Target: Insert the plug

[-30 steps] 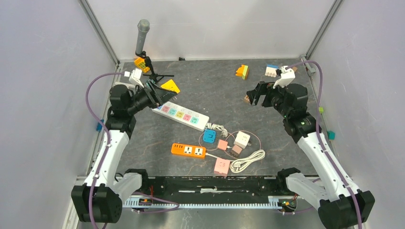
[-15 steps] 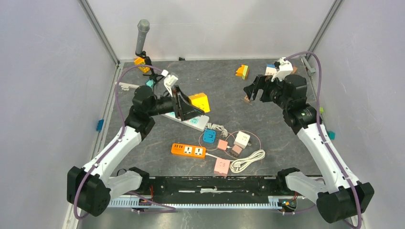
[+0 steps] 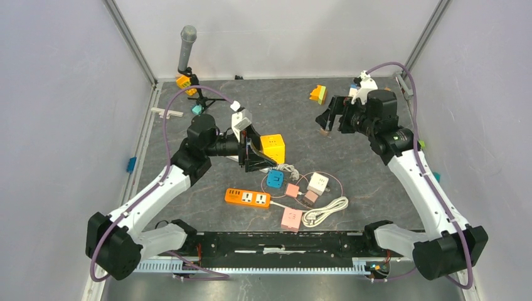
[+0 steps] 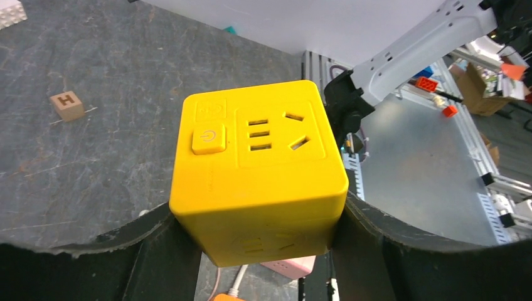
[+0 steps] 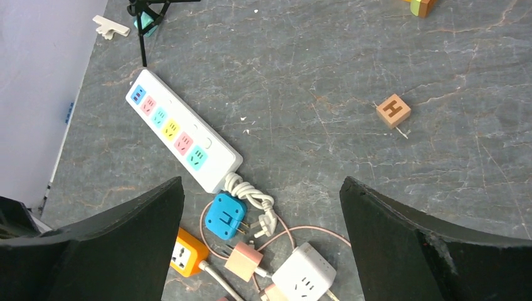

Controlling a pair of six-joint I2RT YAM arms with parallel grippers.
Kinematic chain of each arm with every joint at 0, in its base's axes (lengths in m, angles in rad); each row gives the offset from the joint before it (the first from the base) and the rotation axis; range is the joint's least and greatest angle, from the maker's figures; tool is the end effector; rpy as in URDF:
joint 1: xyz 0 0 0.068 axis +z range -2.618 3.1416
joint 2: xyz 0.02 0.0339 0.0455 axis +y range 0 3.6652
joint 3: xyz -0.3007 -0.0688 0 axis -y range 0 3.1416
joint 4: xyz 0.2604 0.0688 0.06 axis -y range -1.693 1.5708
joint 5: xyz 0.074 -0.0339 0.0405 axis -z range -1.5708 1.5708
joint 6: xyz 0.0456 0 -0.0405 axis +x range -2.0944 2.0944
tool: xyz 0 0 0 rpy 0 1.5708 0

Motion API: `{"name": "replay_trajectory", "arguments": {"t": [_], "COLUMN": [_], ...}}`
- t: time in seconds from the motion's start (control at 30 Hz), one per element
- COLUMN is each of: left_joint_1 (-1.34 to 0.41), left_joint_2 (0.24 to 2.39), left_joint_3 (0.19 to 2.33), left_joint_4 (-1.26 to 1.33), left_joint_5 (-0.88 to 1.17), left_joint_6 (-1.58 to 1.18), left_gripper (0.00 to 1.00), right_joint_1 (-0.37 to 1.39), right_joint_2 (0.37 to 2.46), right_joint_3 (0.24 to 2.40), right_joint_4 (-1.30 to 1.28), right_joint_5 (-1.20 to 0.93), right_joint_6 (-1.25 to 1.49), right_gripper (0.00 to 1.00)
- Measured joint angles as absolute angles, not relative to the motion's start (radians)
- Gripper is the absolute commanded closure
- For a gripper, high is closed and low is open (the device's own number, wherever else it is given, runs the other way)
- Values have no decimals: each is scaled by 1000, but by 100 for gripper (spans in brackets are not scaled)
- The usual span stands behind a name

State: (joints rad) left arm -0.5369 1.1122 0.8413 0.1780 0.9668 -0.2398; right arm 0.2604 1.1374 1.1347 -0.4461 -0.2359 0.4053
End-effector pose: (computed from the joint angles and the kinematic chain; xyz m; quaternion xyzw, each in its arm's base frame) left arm 0.1985 -0.1618 0.3620 0.4065 0.6009 -0.5438 0.4218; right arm 0.2494 0.0775 0.3944 -0.0016 0.8432 0.2668 0.4668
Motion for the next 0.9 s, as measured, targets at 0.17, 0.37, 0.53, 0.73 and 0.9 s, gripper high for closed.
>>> {"name": "replay_trajectory", "arguments": {"t": [0.17,0.37,0.53,0.73,0.9], "left_joint_1": [-537,-537,-537,-537,-537], "left_joint_2": [1105,1060,1022,1005,1003], "left_joint_3": [865,865,860,847,843], "left_joint_4": [70,-4,-58,-106,-147], "left_joint_5": [933,862,804,760,731], "left_joint_6": [-118,-37,4,25,40], "left_gripper": [98,98,98,98,98], "right_joint_1": [260,288,360,469,537], "right_joint_2": [1185,1244,1290,1356,1390], "right_joint_3": [1207,1305,1353,1402,1415], "right_joint_4": [-490,-526,-548,-559,-557], "right_joint_5": [-239,-254,-262,-265,-274], "right_joint_6": [425,428,448,483,506], "right_gripper": [2,2,2,2,2]}}
